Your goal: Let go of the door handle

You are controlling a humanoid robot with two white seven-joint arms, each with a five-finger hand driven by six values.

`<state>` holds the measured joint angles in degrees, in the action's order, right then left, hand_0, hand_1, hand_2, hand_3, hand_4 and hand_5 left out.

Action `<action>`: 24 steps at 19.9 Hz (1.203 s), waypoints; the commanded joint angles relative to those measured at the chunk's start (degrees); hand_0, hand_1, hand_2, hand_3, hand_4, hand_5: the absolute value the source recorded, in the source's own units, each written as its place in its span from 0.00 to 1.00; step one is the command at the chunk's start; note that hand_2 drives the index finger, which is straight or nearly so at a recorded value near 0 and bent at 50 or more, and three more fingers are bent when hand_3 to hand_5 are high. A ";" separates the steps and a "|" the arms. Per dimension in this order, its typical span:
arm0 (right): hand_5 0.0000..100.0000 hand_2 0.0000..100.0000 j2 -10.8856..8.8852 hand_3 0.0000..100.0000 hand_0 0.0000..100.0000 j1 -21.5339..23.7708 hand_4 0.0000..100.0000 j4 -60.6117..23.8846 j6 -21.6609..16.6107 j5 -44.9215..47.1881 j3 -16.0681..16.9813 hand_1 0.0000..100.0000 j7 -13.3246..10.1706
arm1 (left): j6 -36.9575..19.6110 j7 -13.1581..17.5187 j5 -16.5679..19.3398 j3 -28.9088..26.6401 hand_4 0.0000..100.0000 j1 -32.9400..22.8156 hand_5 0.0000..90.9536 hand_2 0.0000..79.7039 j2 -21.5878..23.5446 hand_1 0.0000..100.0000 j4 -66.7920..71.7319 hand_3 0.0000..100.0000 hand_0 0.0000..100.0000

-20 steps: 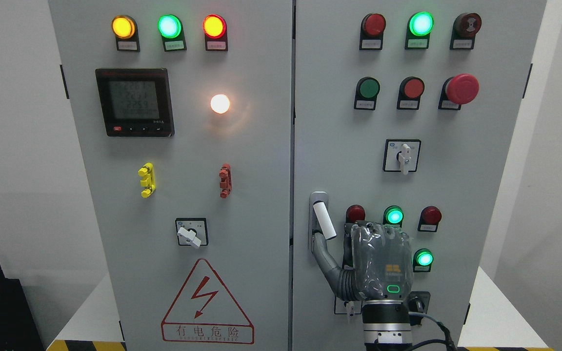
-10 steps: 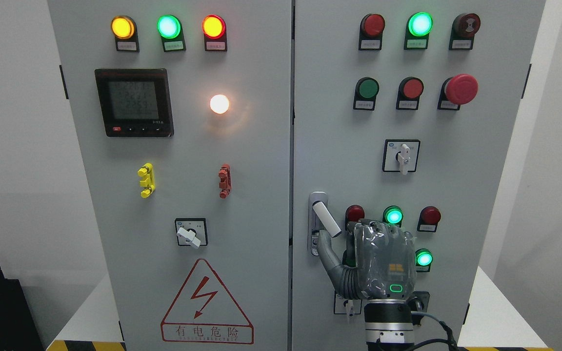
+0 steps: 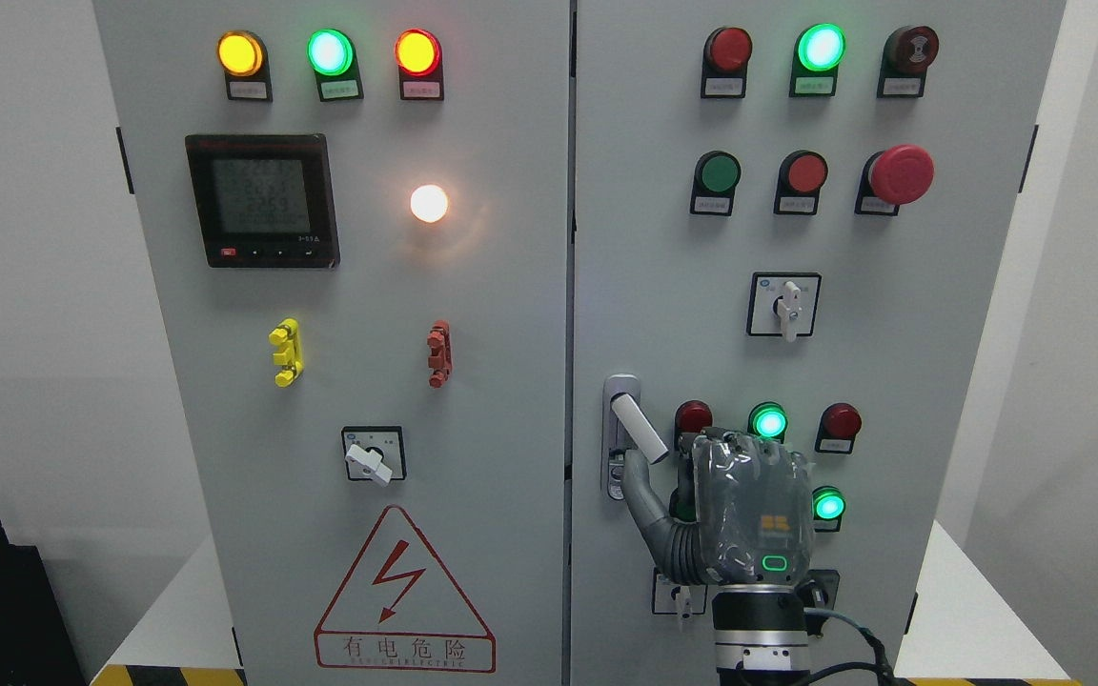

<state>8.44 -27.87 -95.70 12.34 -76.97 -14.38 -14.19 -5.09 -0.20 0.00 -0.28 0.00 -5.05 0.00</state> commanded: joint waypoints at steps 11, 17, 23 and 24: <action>0.97 1.00 0.00 1.00 0.51 -0.43 1.00 -0.02 0.14 -0.02 0.85 0.37 0.04 | -0.01 0.02 1.67 -1.74 0.00 0.88 0.00 0.00 -0.05 0.39 1.32 0.00 0.12; 0.97 1.00 -0.09 1.00 0.52 -0.43 1.00 -0.10 0.14 -0.02 0.94 0.37 0.04 | -0.01 0.02 1.67 -1.65 0.00 0.88 0.00 0.00 0.04 0.39 1.32 0.00 0.12; 0.97 1.00 -0.09 1.00 0.53 -0.43 1.00 -0.02 0.14 -0.02 1.20 0.37 0.04 | -0.09 0.02 1.67 -1.65 0.00 0.88 0.00 0.00 -0.05 0.39 1.32 0.00 0.12; 0.97 1.00 -0.09 1.00 0.53 -0.43 1.00 -0.02 0.14 -0.02 1.20 0.37 0.04 | -0.01 0.02 1.67 -1.65 0.00 0.88 0.00 0.00 0.04 0.39 1.32 0.00 0.12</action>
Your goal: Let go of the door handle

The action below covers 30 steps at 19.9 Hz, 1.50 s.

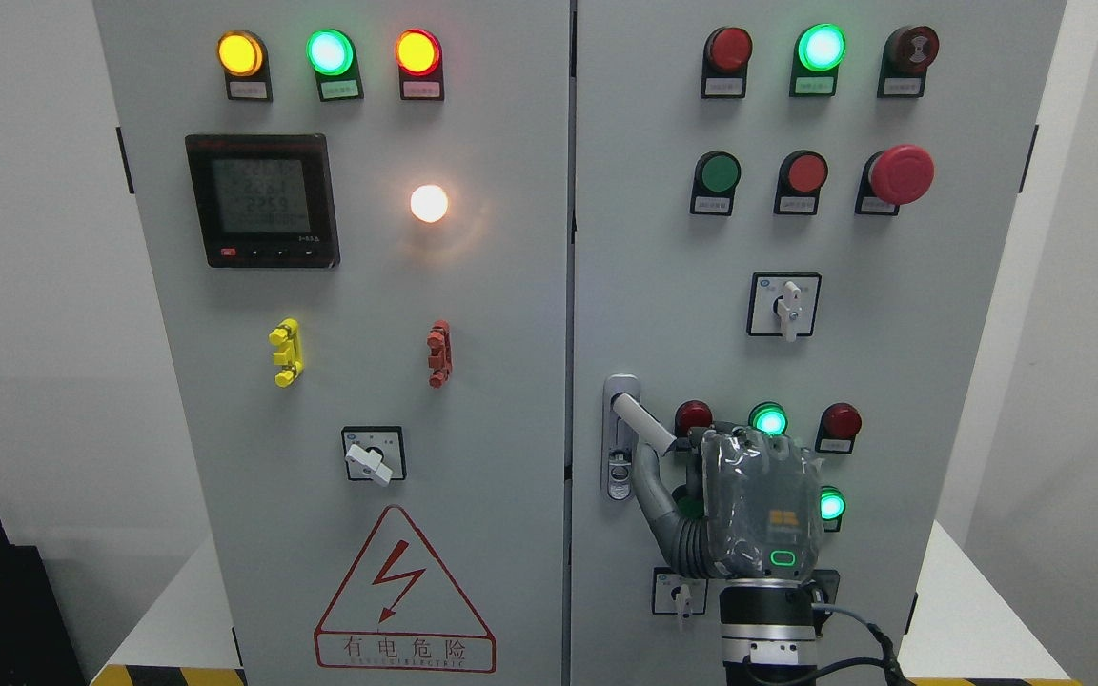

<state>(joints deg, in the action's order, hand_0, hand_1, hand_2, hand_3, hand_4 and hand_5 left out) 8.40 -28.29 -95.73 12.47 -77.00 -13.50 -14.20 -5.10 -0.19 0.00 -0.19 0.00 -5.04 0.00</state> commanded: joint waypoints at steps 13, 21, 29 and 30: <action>0.97 1.00 -0.14 1.00 0.53 -0.10 1.00 -0.77 0.01 -0.08 1.11 0.36 0.05 | 0.00 0.01 1.67 -1.75 0.00 0.88 0.00 0.00 0.03 0.39 1.40 0.00 0.12; 0.97 1.00 -0.14 1.00 0.54 -0.63 1.00 -0.77 -0.08 -0.08 1.20 0.36 0.05 | 0.00 0.02 1.67 -1.75 0.00 0.88 0.00 0.00 0.03 0.39 1.32 0.00 0.12; 0.97 1.00 -0.14 1.00 0.54 -0.98 1.00 -0.77 -0.08 -0.08 1.55 0.36 0.14 | 0.00 0.02 1.67 -1.75 0.00 0.88 0.00 0.00 0.03 0.39 1.32 0.00 0.12; 0.97 1.00 -0.14 1.00 0.54 -0.89 1.00 -0.77 -0.08 -0.08 1.55 0.36 0.14 | 0.00 0.02 1.67 -1.75 0.00 0.88 0.00 0.00 -0.06 0.39 1.32 0.00 0.12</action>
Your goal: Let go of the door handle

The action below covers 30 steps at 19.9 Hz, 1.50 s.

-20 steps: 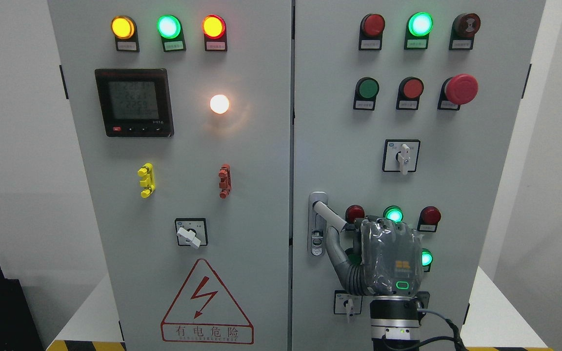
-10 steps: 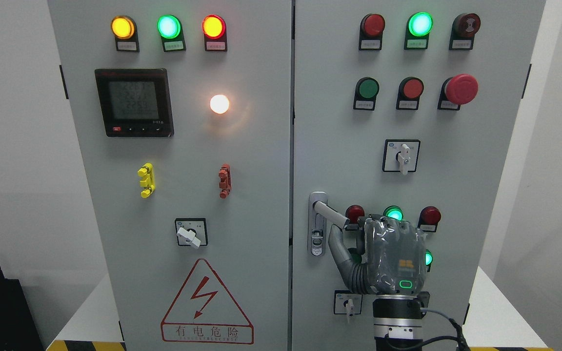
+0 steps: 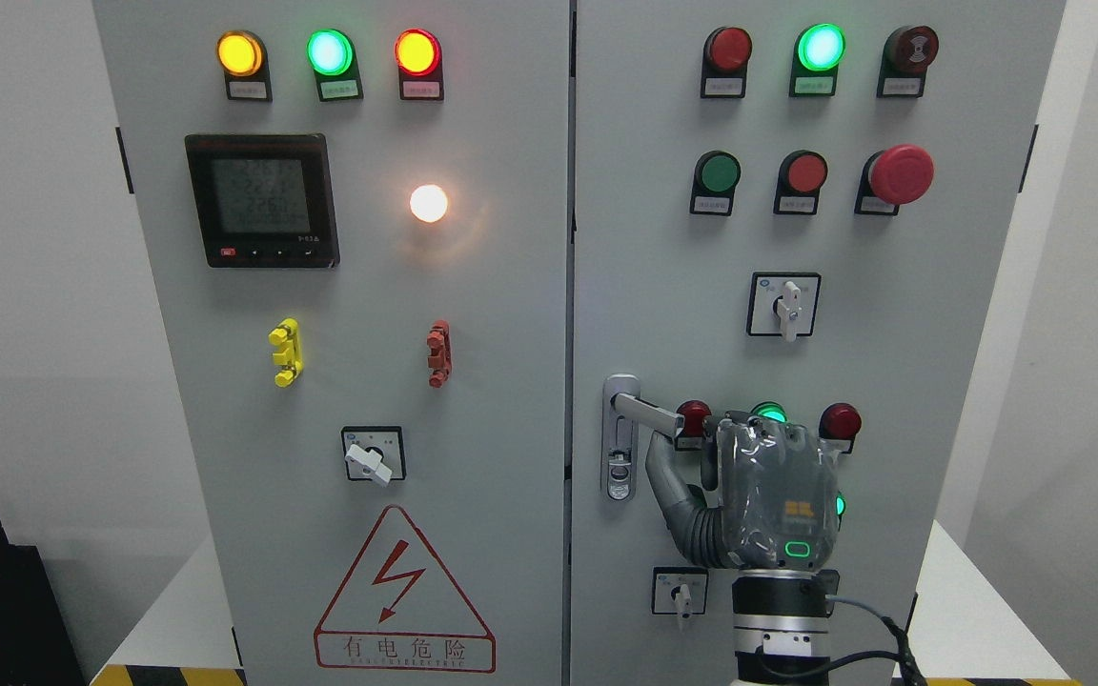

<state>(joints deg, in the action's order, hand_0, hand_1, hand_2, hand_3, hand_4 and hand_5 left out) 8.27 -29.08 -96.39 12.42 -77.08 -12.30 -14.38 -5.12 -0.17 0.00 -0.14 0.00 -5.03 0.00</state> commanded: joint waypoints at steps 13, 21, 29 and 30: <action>0.97 0.99 -0.10 1.00 0.57 3.23 1.00 -0.47 -0.56 0.53 0.52 0.36 -2.31 | 0.02 -0.01 1.67 -1.79 0.00 0.88 0.00 0.00 0.02 0.39 1.41 0.00 0.12; 0.40 0.51 -0.36 0.78 0.64 14.56 0.59 -9.25 -10.48 0.70 4.38 0.32 -5.40 | 0.02 -0.01 1.67 -1.79 0.00 0.88 0.00 0.00 0.02 0.39 1.32 0.00 0.12; 0.00 0.05 -0.18 0.06 0.57 16.16 0.00 -11.98 -18.92 0.88 9.21 0.10 -5.04 | 0.02 -0.01 1.67 -1.79 0.00 0.88 0.00 0.00 0.02 0.39 1.32 0.00 0.12; 0.00 0.05 -0.10 0.06 0.56 15.98 0.00 -12.07 -19.71 0.97 9.66 0.09 -5.04 | 0.02 -0.01 1.67 -1.79 0.00 0.88 0.00 0.00 -0.07 0.39 1.32 0.00 0.12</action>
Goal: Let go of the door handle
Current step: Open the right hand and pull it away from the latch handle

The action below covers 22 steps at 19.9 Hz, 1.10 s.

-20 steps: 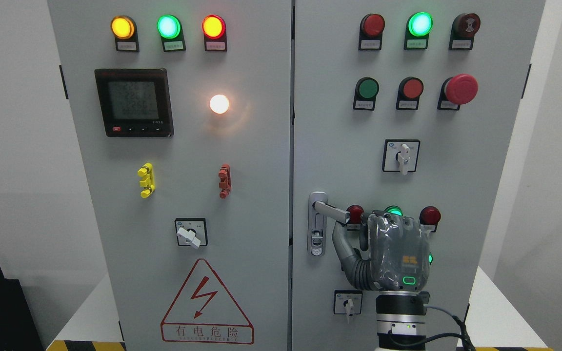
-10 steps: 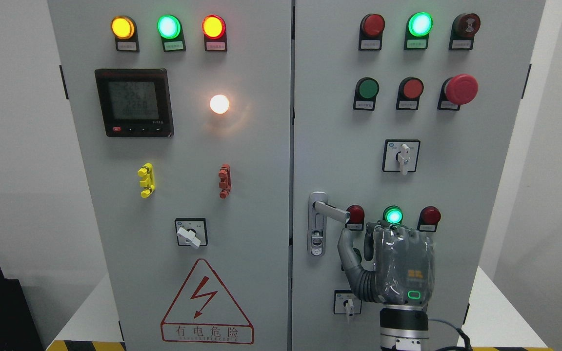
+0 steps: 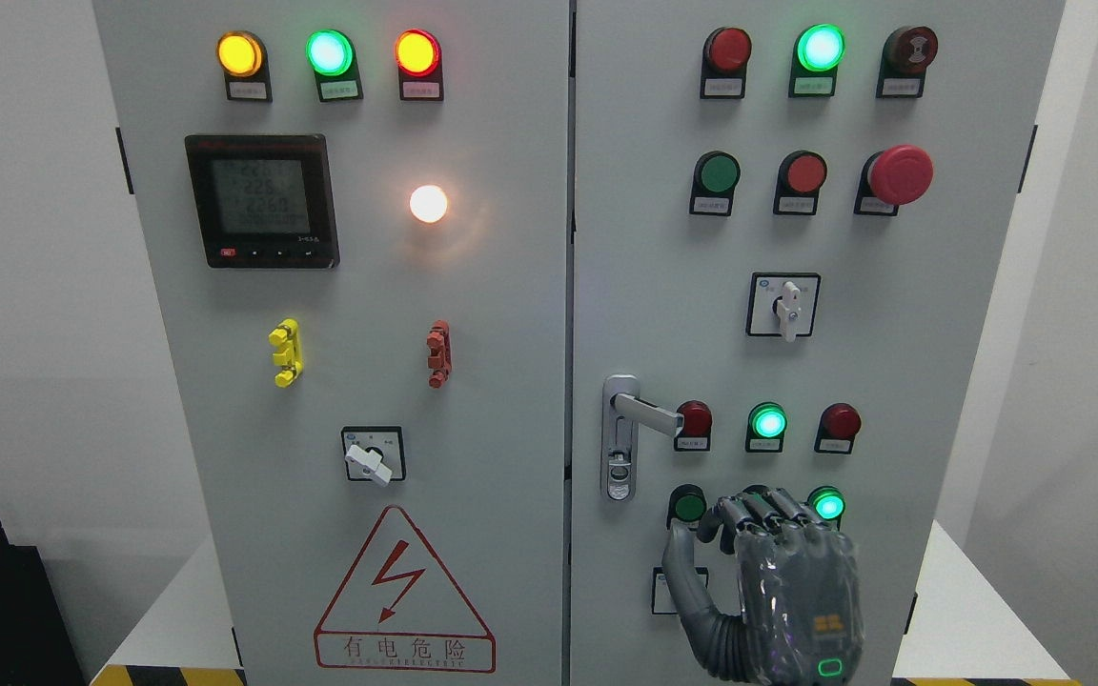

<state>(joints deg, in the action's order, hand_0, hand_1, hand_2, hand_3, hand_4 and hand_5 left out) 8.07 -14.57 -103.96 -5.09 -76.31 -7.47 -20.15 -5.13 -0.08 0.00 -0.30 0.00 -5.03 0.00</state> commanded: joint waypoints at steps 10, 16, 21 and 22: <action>0.00 0.07 -0.25 0.09 0.47 1.12 0.01 -4.67 -3.61 4.15 5.54 0.10 4.59 | 0.03 -0.10 1.67 -1.72 0.00 0.97 0.00 0.00 0.02 0.39 1.41 0.00 0.12; 0.00 0.06 -0.34 0.06 0.46 1.21 0.00 -4.58 -4.23 4.15 5.98 0.10 4.85 | 0.03 -0.10 1.67 -1.63 0.00 0.88 0.00 0.00 0.02 0.39 1.32 0.00 0.12; 0.00 0.06 -0.25 0.05 0.46 1.38 0.00 -4.50 -4.23 4.15 5.63 0.08 4.94 | 0.03 -0.10 1.67 -1.63 0.00 0.88 0.00 0.00 0.02 0.39 1.32 0.00 0.12; 0.00 0.07 -0.16 0.06 0.46 1.56 0.00 -4.50 -4.23 4.15 5.54 0.09 4.94 | 0.03 -0.10 1.67 -1.72 0.00 0.88 0.00 0.00 -0.06 0.39 1.32 0.00 0.12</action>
<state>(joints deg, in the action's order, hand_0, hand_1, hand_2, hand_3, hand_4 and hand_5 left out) 7.87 -13.29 -107.92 -9.30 -72.28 -1.14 -15.25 -5.13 -0.21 0.00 -0.48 0.00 -5.03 0.00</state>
